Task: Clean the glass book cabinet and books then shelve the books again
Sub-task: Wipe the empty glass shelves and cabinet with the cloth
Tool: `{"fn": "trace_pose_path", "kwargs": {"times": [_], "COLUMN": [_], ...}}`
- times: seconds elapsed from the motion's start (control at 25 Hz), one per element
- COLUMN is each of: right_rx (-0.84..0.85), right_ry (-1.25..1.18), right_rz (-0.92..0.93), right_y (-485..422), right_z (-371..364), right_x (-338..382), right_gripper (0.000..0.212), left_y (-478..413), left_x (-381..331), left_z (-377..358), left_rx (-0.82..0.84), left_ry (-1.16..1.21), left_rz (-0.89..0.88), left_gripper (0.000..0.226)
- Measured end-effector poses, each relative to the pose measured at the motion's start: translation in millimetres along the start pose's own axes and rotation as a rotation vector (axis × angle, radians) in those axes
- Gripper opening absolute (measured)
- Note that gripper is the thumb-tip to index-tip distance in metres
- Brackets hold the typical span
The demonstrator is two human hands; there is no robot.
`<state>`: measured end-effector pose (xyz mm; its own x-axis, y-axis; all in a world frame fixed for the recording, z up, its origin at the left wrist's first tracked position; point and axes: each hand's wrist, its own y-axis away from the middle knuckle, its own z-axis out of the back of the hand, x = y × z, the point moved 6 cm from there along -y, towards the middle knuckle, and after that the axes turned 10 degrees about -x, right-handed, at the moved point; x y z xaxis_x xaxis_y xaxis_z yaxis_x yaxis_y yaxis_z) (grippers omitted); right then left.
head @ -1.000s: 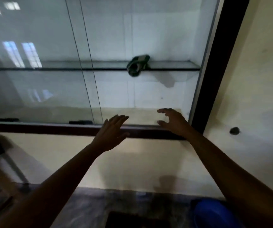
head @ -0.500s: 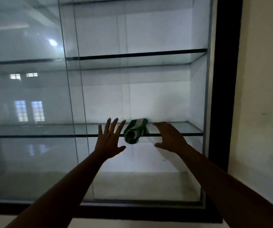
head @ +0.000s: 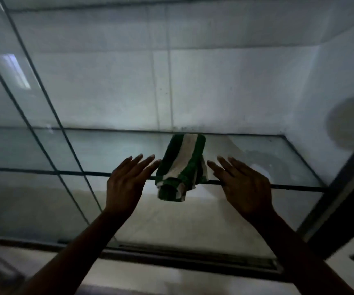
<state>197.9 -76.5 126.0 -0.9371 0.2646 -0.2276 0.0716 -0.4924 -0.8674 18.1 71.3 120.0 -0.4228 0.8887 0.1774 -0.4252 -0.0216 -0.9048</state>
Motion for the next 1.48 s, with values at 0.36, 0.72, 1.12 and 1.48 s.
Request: {"fn": "trace_pose_path", "kwargs": {"times": [0.36,0.72,1.12,1.48], "right_rx": [0.350,0.761,0.974,0.918], "right_ry": [-0.141,-0.411,-0.241,-0.723], "right_rz": [-0.230,-0.485,-1.322,-0.784], "right_y": [0,-18,-72,-172], "right_z": [3,12,-26,87], "right_x": [-3,-8,27,16], "right_gripper": [0.057,0.072,0.061,0.027], "left_y": [-3,-12,-16,-159], "left_x": [5,6,6,18], "left_z": [2,6,1,157], "left_rx": [0.387,0.980,1.163,0.589], "left_ry": [0.098,0.273,0.328,0.451], "left_rz": [0.162,0.205,0.268,0.387], "left_gripper": [0.064,0.109,0.106,0.059]}}
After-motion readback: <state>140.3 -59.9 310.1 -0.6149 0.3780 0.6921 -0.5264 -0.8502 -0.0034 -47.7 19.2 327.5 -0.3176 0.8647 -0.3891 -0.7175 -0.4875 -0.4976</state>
